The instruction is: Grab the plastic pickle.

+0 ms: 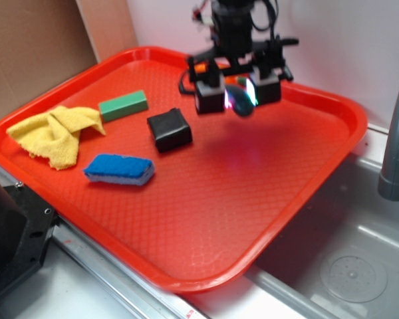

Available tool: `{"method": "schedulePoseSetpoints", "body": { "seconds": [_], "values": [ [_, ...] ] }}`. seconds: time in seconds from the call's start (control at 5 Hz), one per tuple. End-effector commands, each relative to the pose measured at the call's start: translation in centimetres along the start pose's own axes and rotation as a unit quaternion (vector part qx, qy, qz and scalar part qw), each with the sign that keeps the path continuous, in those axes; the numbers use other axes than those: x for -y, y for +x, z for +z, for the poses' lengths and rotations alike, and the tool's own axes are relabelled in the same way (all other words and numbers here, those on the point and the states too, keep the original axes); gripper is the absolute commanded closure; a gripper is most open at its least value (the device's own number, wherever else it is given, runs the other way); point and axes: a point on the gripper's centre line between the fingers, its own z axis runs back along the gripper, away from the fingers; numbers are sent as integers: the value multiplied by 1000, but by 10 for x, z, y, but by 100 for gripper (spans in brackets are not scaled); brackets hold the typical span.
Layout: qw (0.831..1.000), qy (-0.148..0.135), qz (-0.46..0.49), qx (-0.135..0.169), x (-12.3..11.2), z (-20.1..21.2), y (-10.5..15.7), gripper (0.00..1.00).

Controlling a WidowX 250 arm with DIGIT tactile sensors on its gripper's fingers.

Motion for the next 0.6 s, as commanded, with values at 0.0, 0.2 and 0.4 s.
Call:
{"method": "schedulePoseSetpoints", "body": {
  "seconds": [0.0,0.2,0.4],
  "values": [
    [979,-20,-204,-8,-24,80,-5,100],
    [967,-14,-255,-7,-52,104,-12,100],
    [953,-5,-304,-14,-79,115,-19,100]
  ]
}}
